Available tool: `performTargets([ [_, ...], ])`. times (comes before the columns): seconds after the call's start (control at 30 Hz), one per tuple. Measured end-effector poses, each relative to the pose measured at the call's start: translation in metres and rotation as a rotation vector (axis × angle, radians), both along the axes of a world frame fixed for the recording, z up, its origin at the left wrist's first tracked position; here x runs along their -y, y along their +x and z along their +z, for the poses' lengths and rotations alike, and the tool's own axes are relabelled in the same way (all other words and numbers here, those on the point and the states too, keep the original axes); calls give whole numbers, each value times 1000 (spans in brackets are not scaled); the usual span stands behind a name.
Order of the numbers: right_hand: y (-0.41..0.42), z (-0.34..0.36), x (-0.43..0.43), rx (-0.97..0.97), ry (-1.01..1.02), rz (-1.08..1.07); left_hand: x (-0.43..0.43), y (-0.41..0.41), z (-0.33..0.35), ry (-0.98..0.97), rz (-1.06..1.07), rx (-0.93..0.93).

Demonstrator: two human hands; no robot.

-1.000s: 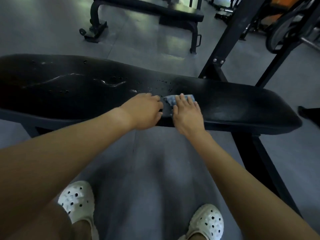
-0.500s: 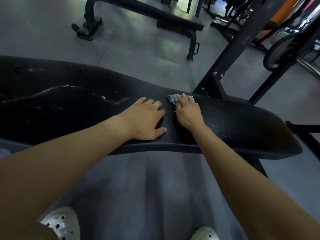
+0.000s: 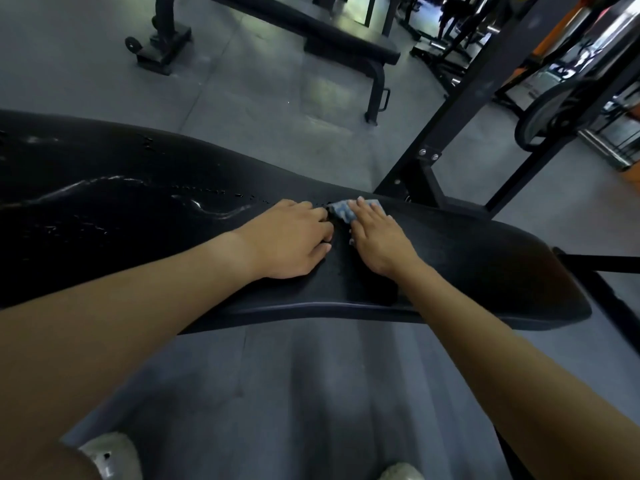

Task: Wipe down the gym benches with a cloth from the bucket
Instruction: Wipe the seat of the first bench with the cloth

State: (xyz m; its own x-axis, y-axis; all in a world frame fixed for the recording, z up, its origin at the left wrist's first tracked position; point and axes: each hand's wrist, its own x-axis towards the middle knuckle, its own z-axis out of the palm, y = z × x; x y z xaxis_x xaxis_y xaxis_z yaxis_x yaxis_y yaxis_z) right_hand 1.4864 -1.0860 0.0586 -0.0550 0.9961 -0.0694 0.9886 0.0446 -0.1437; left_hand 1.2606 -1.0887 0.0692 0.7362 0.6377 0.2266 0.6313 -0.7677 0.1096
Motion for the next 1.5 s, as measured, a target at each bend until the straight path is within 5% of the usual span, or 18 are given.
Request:
performTargets([
  [0.17, -10, -3, -37, 11, 9, -177, -2, 7, 0, 27, 29, -5],
  [0.5, 24, 1, 21, -14, 12, 110, -20, 42, -6, -43, 15, 94],
  [0.83, 101, 0, -43, 18, 47, -342, -38, 61, -7, -94, 70, 90],
  [1.13, 70, 2, -23, -27, -48, 18, -39, 71, -3, 3, 101, 65],
  [1.33, 84, 1, -51, -31, -37, -259, -40, 70, -4, -34, 109, 75],
  [1.5, 41, 0, -40, 7, -12, -75, -38, 67, -5, -11, 87, 78],
])
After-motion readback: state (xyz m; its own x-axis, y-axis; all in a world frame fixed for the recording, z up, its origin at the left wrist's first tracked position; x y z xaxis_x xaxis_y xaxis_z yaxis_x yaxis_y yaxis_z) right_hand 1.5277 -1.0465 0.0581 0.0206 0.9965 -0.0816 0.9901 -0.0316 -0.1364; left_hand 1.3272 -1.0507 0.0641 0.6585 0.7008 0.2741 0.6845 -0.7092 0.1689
